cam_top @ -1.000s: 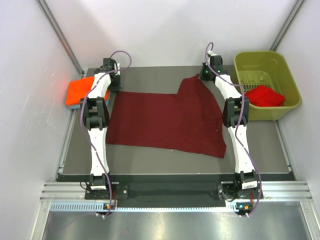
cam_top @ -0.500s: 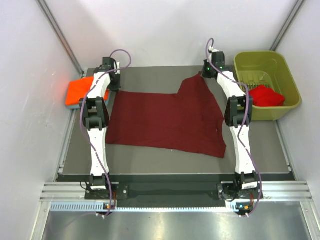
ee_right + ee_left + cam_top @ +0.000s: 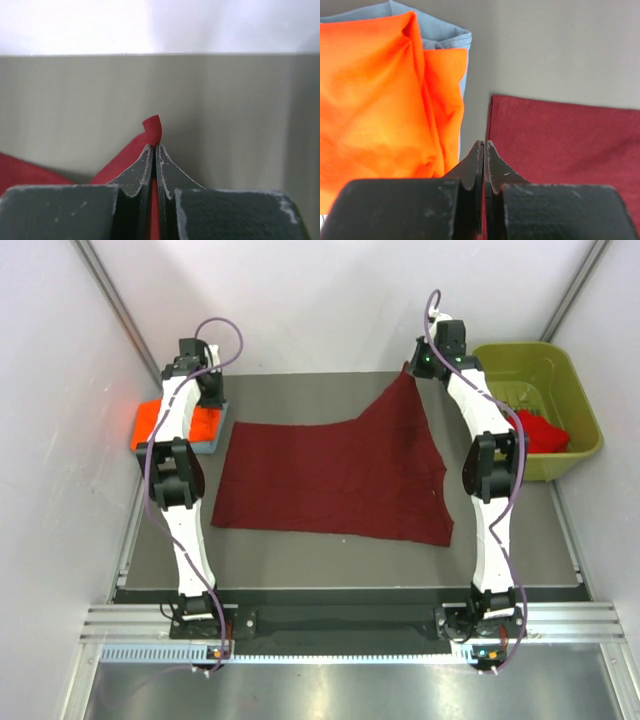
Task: Fold and stack the t-shirts
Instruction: Fold the tshirt
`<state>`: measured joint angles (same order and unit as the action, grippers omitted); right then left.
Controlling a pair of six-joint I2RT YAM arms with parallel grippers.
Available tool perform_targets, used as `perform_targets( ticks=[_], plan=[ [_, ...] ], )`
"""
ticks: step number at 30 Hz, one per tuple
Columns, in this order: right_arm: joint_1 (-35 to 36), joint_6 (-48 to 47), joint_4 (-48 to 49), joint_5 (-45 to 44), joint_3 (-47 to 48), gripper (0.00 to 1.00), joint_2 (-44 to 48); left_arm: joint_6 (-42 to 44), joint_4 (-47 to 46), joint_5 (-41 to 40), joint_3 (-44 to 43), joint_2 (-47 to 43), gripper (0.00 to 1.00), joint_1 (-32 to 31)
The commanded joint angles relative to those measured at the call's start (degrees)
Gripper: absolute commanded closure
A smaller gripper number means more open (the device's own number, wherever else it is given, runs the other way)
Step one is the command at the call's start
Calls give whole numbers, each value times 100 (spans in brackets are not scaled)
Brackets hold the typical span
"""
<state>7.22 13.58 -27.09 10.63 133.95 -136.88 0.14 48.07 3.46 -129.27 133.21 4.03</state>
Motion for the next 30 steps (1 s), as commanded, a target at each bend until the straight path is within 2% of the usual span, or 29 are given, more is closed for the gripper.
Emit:
perform_targets(
  ticks=[1, 2, 5, 17, 30],
  plan=[
    [-46, -49, -147, 131, -385, 100, 618, -5, -52, 505, 148, -436, 100, 141],
    [-46, -23, -147, 158, -448, 100, 645, -5, -35, 567, 96, -262, 98, 133],
    [-37, -40, -147, 150, -467, 100, 496, -181, -35, 699, -247, 221, 72, 63],
    [60, -295, -165, -70, -361, 100, 223, -225, -255, 823, -836, 1207, 72, -87],
    [165, -321, -165, -97, -317, 100, 170, -208, -290, 445, -863, 1225, 69, -87]
  ],
)
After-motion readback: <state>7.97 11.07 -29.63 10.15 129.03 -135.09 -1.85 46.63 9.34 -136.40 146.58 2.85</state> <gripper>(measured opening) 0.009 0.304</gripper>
